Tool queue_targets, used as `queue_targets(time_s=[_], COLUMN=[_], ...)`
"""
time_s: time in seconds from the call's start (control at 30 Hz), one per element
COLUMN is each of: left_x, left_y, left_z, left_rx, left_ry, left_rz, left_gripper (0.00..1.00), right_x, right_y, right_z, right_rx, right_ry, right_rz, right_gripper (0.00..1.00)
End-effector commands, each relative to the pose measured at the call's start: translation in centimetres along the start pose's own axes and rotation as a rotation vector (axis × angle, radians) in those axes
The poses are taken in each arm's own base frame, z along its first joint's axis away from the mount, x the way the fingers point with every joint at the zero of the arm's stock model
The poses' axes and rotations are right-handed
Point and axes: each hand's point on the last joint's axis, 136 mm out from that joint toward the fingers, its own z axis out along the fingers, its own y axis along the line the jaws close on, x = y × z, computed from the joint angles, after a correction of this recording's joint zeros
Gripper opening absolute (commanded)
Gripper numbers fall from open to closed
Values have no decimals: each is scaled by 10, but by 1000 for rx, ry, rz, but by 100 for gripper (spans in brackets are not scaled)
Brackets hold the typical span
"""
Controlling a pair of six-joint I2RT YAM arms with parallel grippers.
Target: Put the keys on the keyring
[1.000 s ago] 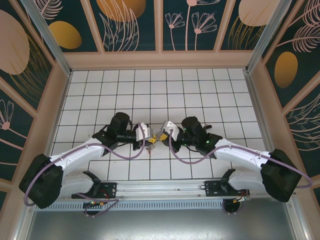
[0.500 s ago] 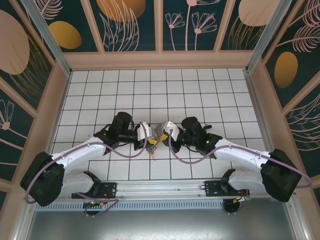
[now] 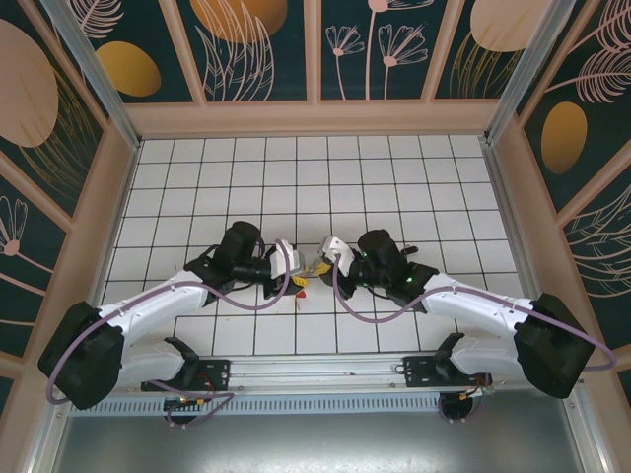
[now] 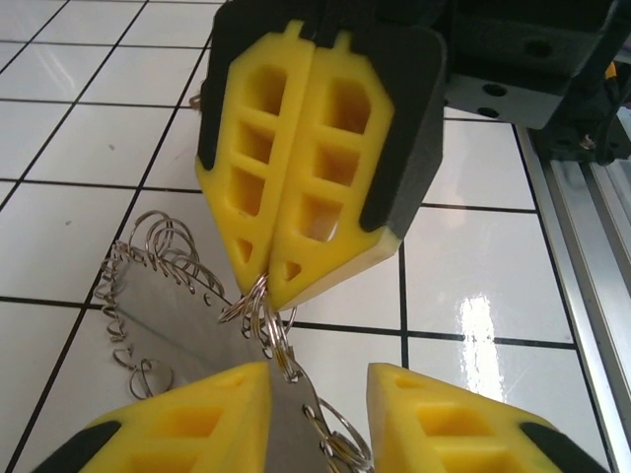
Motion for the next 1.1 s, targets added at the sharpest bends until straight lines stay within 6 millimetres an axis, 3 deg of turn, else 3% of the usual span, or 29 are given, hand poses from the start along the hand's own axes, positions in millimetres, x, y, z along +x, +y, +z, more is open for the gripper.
queue_targets(time_s=[0.0,0.27,0.43,0.57,0.73,0.87,1.07], left_x=[-8,-10,-16,-22,-27,-35,-54], left_y=[8,19,22,19,15,22,15], left_z=[3,9,8,8,5,-4,-17], left_rx=[-24,-42,-56,-34,-18,-92,-85], left_ry=[-23,-6,-22,-45,-65,-84,-143], left_rz=[-35,-57,-67,-50,-23,-14,5], left_gripper=[28,15,13,0,0,0,0], right_x=[-24,-24,-21,-21,-19,-19,-24], right_y=[4,6,9,8,8,5,-4], right_z=[-6,-3,-2,-2,-5,-16,-48], right_rx=[-8,-1,-3,3,6,22,63], right_ry=[-84,-73,-62,-59,-50,-44,-71], right_rz=[-44,-59,-67,-74,-87,-92,-104], right_gripper=[0,0,0,0,0,20,41])
